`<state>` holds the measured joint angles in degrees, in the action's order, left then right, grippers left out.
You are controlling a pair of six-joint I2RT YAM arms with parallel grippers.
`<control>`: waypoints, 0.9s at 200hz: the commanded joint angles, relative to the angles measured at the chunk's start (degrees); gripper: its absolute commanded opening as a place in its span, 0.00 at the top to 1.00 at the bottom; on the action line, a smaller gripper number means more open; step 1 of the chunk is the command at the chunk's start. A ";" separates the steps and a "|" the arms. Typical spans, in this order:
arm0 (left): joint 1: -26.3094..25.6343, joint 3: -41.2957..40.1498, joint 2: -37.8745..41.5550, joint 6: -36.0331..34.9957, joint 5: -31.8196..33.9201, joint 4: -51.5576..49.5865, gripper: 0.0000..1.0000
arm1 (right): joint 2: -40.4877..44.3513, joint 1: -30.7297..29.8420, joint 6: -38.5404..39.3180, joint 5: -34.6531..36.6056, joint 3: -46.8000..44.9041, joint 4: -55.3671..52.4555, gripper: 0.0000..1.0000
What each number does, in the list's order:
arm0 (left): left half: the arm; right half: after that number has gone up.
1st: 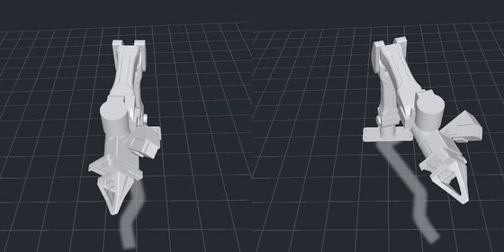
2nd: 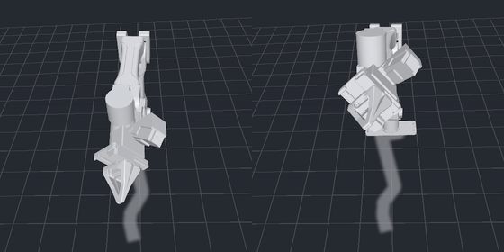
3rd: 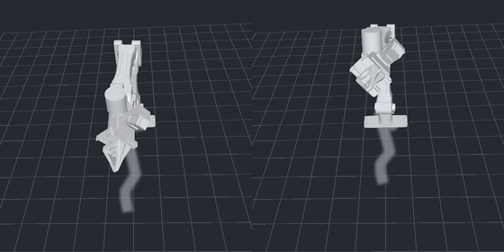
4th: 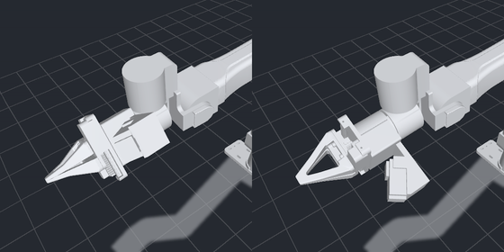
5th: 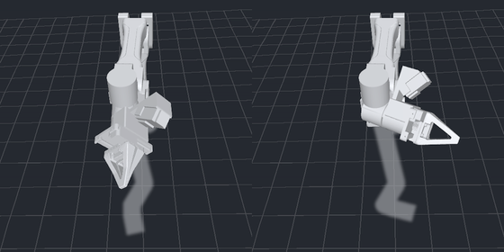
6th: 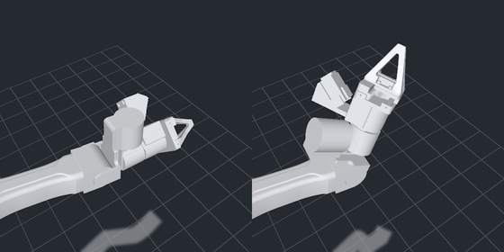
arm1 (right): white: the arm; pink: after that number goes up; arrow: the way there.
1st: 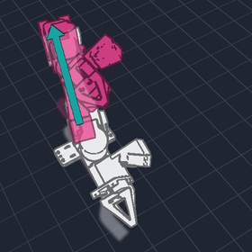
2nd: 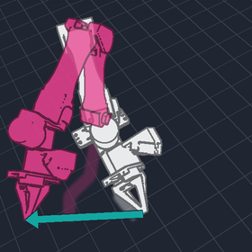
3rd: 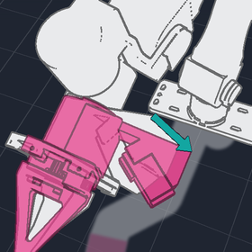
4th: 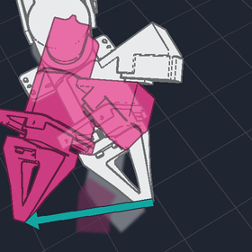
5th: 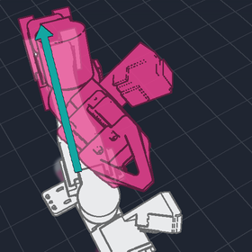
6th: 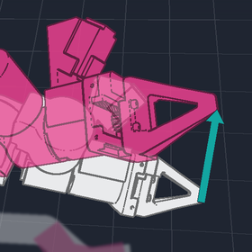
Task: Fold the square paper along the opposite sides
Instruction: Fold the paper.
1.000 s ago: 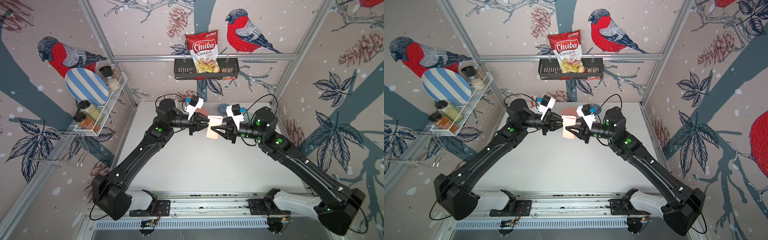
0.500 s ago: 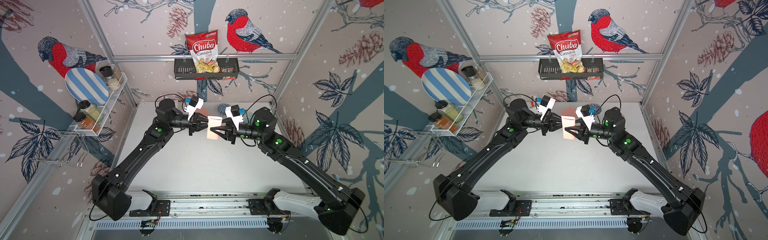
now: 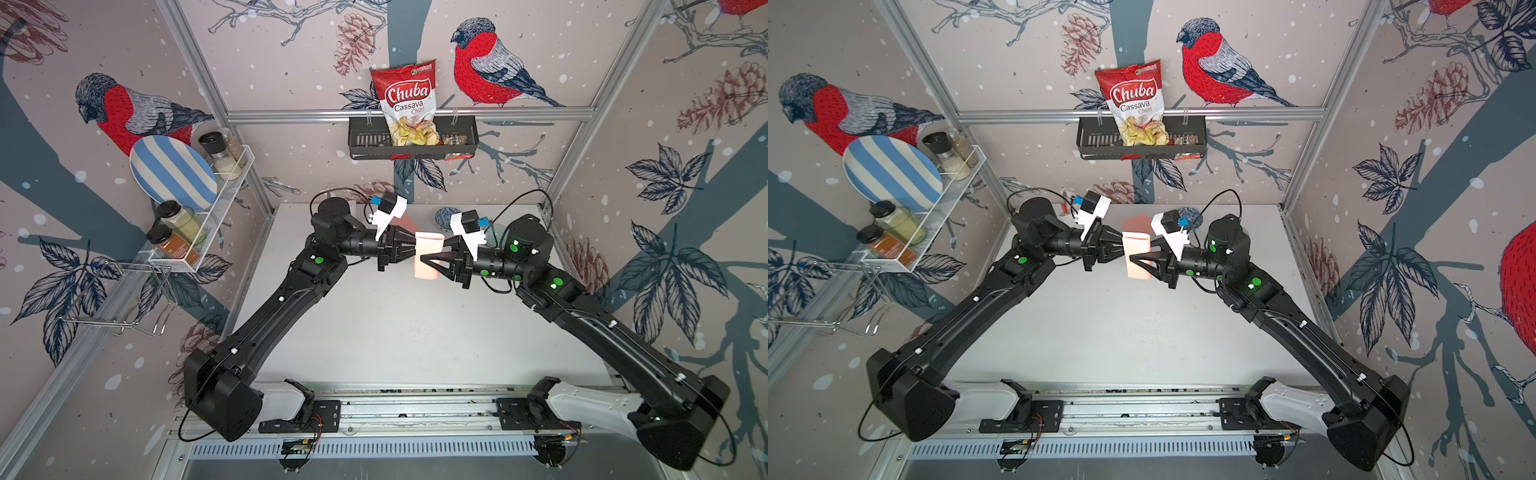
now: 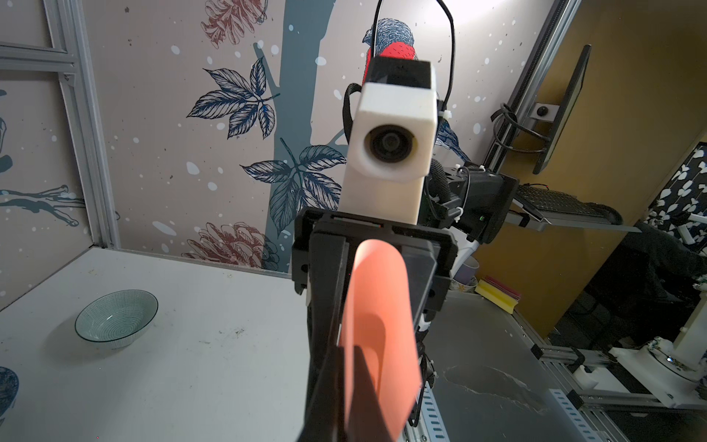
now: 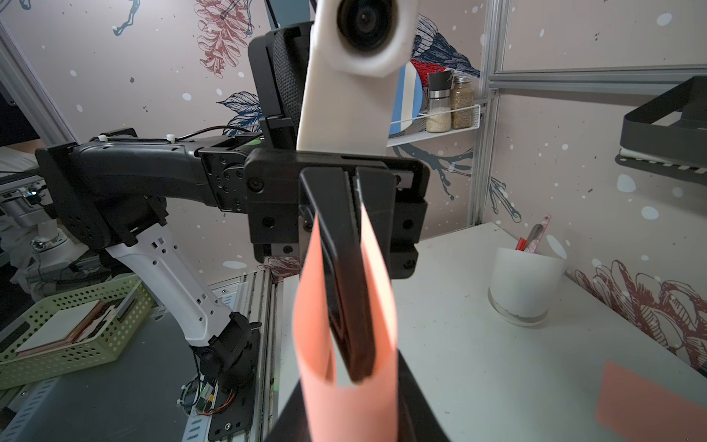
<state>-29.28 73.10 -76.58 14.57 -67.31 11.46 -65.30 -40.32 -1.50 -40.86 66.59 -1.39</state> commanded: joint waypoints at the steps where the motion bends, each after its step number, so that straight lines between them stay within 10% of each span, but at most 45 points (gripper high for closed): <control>1: 0.12 -0.17 0.02 -0.48 -0.10 2.29 1.00 | -0.08 -0.10 0.18 -0.36 0.21 1.39 0.71; 180: 0.18 -0.31 0.20 0.09 -0.02 3.29 1.00 | -0.14 -0.33 0.27 -0.62 0.15 1.43 0.79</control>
<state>-29.28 72.66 -76.42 14.59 -67.53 12.19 -65.49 -40.36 -1.50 -40.47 66.59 -1.37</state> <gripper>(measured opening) 0.048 0.215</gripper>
